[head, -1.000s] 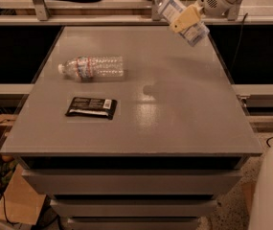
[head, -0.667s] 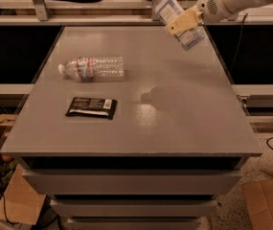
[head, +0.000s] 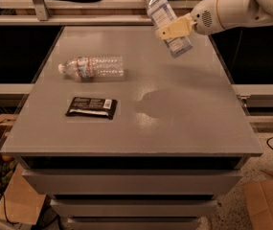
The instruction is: Place blue plastic bottle upright
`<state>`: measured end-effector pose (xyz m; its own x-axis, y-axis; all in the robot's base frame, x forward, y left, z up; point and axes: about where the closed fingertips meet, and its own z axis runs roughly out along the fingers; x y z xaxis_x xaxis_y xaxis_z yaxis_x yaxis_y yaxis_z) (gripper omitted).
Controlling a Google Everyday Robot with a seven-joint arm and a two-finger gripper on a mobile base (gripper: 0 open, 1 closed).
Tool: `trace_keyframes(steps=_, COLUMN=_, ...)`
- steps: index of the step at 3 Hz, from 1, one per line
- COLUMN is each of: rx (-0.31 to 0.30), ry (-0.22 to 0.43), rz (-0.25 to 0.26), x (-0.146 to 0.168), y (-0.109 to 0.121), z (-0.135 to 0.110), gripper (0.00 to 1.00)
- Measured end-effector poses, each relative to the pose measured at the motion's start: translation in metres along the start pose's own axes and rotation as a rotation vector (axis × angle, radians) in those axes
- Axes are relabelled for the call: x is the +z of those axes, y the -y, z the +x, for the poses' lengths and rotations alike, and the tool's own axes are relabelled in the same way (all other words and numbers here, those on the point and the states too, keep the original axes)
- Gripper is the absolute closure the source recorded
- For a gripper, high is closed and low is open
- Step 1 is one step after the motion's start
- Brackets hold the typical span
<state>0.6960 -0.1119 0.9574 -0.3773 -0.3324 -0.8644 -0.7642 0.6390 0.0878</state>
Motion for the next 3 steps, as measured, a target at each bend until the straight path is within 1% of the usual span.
trace_keyframes(steps=1, rx=-0.001, ry=-0.003, rz=0.001, x=0.0, y=0.001, z=0.0, gripper=1.0)
trace_keyframes(steps=2, rx=-0.006, ry=0.023, rz=0.0, x=0.001, y=0.001, z=0.002, gripper=1.0)
trace_keyframes(steps=3, rx=-0.025, ry=0.075, rz=0.0, x=-0.002, y=0.004, z=0.012, gripper=1.0)
